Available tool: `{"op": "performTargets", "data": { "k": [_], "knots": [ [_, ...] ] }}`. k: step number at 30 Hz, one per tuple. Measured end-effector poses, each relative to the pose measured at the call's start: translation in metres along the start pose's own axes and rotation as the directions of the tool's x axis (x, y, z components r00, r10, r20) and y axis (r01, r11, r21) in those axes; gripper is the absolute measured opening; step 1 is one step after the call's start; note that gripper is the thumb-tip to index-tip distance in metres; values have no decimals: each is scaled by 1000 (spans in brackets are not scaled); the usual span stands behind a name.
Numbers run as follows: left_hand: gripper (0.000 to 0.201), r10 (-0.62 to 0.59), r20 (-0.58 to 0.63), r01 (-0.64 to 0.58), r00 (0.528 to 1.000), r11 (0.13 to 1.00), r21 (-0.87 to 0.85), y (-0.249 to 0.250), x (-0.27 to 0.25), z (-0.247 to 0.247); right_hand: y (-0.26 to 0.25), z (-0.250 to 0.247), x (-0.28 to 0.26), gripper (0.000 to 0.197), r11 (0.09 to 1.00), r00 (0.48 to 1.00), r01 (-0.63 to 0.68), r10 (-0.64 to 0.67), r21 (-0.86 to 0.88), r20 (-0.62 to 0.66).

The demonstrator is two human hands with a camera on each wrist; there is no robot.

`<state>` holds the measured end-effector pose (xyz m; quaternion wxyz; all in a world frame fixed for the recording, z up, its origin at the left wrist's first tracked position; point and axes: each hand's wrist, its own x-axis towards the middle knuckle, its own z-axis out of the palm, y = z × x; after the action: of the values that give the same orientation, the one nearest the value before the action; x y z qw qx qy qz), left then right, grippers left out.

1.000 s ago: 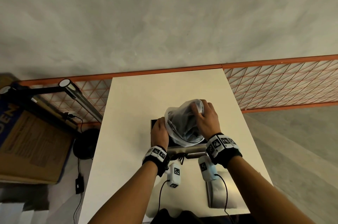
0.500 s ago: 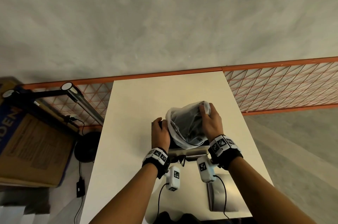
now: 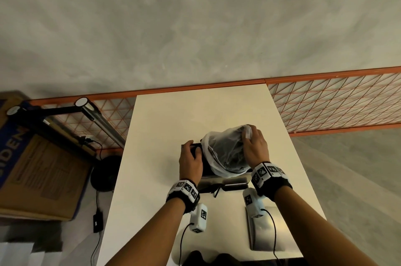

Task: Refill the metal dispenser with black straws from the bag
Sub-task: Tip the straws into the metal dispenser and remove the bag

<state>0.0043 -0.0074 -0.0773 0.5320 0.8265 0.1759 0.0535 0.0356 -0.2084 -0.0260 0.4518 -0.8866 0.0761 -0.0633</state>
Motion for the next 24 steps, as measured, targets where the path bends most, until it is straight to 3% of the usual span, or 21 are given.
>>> {"op": "performTargets", "data": {
  "k": [5, 9, 13, 16, 20, 24],
  "knots": [
    [25, 83, 81, -90, 993, 991, 96, -4, 2, 2, -2, 6, -7, 32, 991, 998, -68, 67, 118, 16],
    [28, 115, 111, -127, 987, 986, 110, -9, 5, 4, -1, 15, -9, 30, 999, 989, -20, 26, -43, 143],
    [29, 106, 148, -124, 983, 986, 114, -13, 7, 5, 2, 7, -1, 27, 997, 980, 23, -9, -71, 201],
    [29, 115, 194, -143, 974, 980, 136, -15, 8, 6, 5, 4, -1, 36, 994, 970, 73, -51, -85, 239],
    [43, 124, 252, -174, 960, 967, 185, -17, 9, 5, 7, 13, -4, 30, 991, 976, 70, -45, -110, 214],
    [56, 137, 329, -217, 934, 952, 217, -17, 9, 3, 5, 16, 2, 26, 996, 991, -32, 43, -86, 130]
  ]
}}
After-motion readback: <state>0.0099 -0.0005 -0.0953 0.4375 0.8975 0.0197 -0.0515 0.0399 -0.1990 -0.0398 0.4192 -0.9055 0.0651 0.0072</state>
